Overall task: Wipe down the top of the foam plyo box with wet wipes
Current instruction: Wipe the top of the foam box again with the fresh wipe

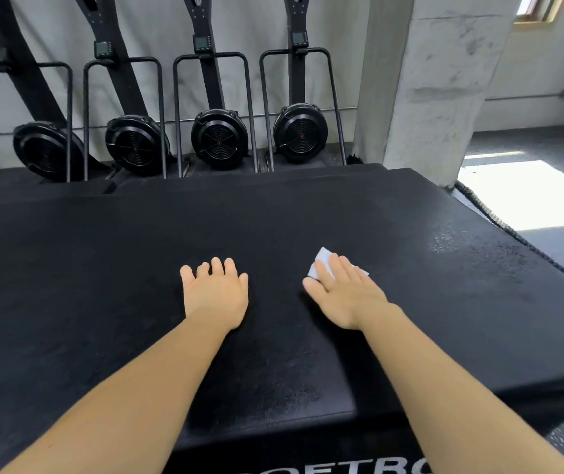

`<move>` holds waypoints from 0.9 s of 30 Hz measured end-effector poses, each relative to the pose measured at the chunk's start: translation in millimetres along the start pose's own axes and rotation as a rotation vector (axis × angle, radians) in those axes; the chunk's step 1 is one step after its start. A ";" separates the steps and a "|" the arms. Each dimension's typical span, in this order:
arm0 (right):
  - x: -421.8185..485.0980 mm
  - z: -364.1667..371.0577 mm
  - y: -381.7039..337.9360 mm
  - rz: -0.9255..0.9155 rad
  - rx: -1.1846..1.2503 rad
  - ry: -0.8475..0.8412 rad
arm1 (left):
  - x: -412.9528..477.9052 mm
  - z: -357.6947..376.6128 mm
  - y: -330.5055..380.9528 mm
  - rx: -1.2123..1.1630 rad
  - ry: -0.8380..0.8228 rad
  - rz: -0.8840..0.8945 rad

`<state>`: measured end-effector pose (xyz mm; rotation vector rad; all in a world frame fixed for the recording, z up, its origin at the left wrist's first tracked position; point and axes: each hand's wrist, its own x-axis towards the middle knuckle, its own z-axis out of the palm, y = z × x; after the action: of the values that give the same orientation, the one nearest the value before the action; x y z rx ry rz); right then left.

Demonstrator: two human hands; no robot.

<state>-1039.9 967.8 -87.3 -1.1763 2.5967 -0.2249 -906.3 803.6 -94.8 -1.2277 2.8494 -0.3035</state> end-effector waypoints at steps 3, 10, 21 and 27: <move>8.3 -13.7 38.6 0.111 -0.003 0.023 | 1.5 1.4 0.4 0.008 0.008 -0.005; 13.6 -26.5 65.1 0.267 -0.022 0.029 | 3.5 2.3 1.4 0.016 -0.005 -0.006; -44.3 18.8 -49.6 0.068 -0.008 -0.041 | -6.2 -5.6 -3.0 -0.031 -0.024 -0.026; -63.1 35.7 -85.6 -0.068 -0.027 -0.130 | -27.9 -10.3 -31.3 -0.014 -0.035 -0.005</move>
<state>-928.1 958.3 -87.4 -1.2465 2.4571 -0.1233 -865.7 804.5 -80.4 -1.2307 2.8243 -0.2597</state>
